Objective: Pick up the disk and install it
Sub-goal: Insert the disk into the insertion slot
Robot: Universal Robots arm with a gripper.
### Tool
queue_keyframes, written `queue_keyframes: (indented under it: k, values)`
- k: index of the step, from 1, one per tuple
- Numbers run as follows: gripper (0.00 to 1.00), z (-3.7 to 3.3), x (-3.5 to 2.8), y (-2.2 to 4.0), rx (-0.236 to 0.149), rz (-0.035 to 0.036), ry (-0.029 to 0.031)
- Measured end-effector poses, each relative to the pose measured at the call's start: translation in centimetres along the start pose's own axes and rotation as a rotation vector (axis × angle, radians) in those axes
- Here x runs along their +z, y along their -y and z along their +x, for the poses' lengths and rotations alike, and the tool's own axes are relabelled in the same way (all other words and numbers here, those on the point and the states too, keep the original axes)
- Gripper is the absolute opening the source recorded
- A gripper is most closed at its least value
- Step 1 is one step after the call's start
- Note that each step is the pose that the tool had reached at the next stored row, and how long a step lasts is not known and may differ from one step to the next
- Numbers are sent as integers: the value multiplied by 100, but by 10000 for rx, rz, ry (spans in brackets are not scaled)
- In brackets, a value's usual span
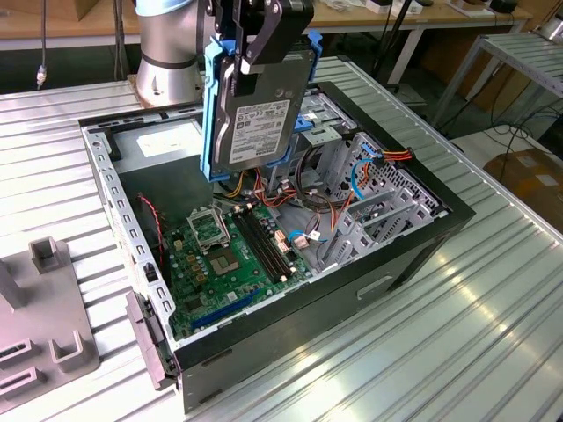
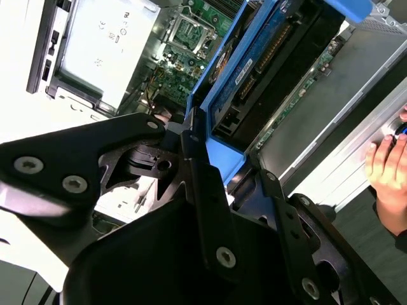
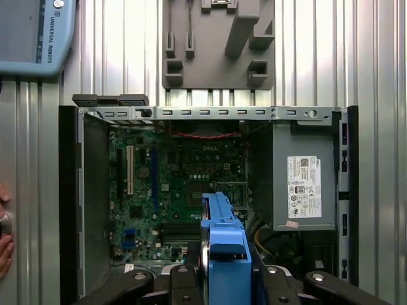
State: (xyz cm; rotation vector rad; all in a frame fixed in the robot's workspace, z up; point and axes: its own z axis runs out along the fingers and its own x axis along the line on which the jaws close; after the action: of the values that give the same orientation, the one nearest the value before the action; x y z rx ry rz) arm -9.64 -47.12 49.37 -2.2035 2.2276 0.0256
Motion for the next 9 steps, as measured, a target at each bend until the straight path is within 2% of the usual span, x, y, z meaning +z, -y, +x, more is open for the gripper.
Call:
queue_keyframes:
  k: [4, 9]
  values:
    - [37, 26, 0, 1, -1, 1, -29]
    - [37, 120, -2, 2, 0, 1, -39]
